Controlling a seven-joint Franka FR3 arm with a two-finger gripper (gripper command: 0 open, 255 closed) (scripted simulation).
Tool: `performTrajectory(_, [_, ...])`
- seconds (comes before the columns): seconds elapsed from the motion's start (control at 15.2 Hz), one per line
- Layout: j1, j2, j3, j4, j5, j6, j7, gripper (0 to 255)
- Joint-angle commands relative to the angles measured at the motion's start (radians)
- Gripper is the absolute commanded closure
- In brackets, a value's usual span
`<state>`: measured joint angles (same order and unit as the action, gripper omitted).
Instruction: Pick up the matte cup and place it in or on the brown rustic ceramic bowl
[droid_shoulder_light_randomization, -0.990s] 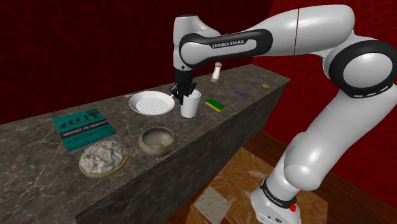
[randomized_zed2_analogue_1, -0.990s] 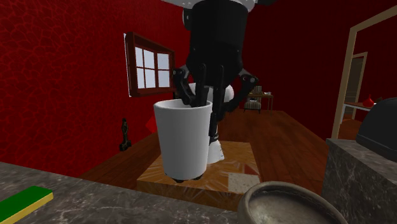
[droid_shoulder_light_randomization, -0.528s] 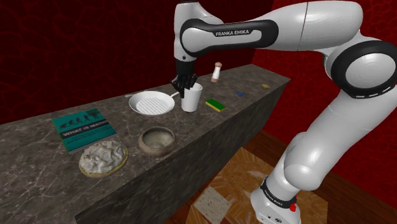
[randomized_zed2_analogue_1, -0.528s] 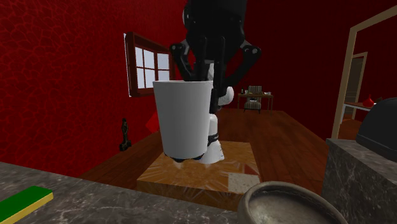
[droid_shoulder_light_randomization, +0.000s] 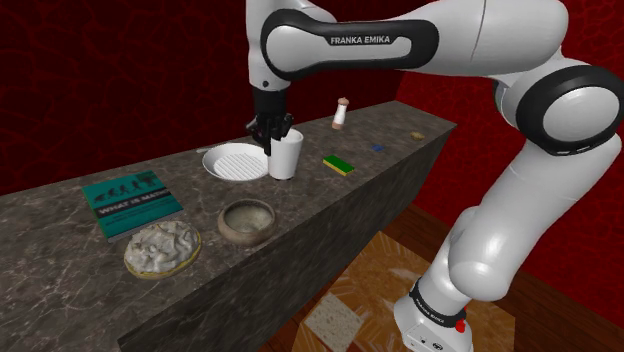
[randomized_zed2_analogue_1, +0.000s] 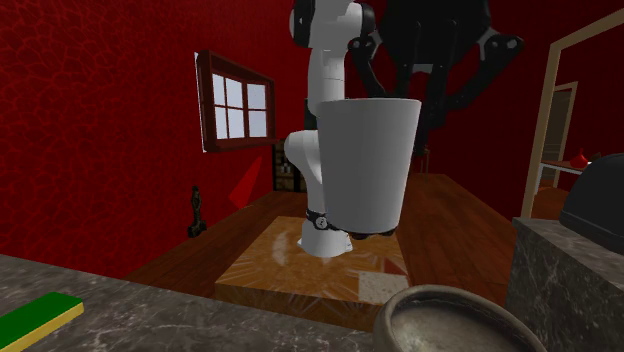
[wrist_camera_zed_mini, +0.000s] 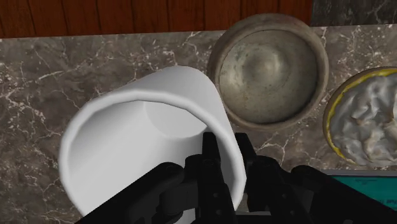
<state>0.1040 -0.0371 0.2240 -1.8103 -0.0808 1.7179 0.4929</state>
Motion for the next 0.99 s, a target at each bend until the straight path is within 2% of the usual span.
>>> performTrajectory(0.0, [0.023,0.030,0.025,0.048,-0.003,-0.023,0.049,255])
performTrajectory(0.4, [0.105,0.147,0.099,0.229,-0.029,-0.104,0.199,255])
performTrajectory(0.92, [0.102,0.141,0.096,0.114,-0.028,0.005,0.206,255])
